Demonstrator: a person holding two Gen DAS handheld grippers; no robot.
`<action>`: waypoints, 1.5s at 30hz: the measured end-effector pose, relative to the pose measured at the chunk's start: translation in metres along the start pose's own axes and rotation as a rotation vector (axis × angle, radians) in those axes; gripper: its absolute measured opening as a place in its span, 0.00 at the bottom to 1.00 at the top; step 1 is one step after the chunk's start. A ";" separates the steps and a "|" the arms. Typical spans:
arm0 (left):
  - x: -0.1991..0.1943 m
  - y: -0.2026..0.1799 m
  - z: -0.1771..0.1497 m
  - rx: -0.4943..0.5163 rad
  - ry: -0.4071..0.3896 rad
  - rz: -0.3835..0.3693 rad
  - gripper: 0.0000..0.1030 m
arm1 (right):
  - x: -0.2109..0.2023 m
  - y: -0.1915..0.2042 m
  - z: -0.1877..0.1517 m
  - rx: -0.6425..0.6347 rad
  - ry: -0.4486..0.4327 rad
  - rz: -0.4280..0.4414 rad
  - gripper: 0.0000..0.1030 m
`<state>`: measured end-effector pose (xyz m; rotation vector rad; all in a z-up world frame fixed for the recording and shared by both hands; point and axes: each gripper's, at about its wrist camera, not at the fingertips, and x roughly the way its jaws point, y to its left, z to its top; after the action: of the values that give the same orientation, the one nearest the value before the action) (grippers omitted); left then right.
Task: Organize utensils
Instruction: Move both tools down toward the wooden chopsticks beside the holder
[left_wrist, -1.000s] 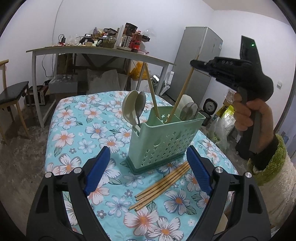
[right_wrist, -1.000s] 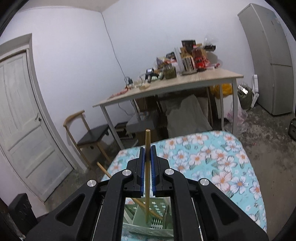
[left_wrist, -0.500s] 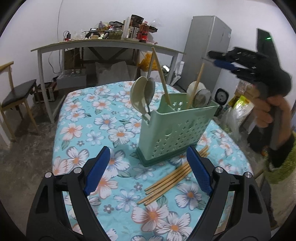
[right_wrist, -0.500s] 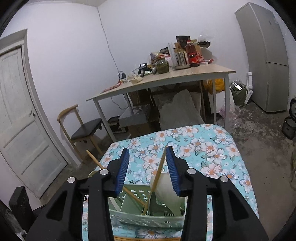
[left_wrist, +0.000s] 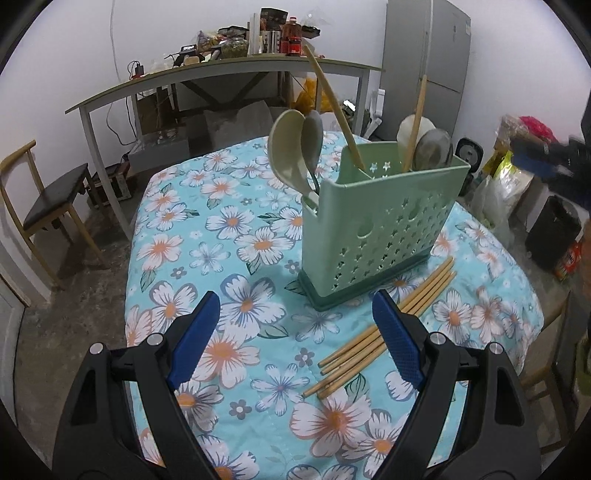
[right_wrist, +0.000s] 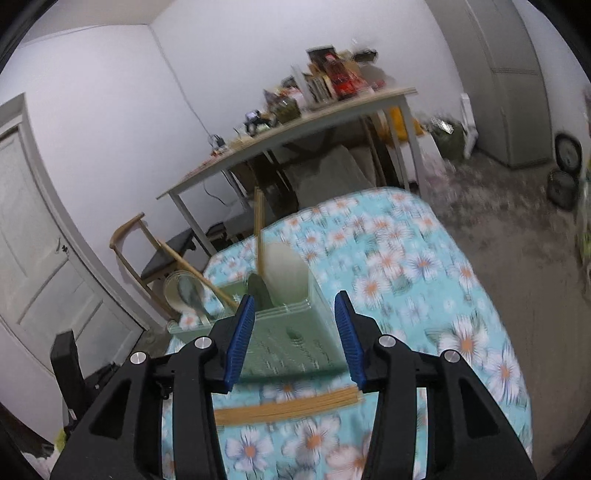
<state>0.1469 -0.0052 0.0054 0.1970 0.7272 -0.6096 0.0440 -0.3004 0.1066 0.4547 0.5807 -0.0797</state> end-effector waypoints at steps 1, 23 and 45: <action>0.001 -0.001 0.000 0.006 0.001 0.004 0.78 | 0.001 -0.005 -0.007 0.017 0.013 -0.002 0.43; 0.018 -0.008 -0.010 0.102 0.042 0.125 0.78 | 0.044 -0.040 -0.102 0.217 0.238 0.026 0.43; 0.034 0.012 -0.029 0.004 0.037 -0.090 0.56 | 0.064 -0.063 -0.115 0.382 0.280 0.085 0.36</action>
<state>0.1577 -0.0005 -0.0394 0.1799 0.7734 -0.6948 0.0260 -0.3036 -0.0385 0.8701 0.8243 -0.0458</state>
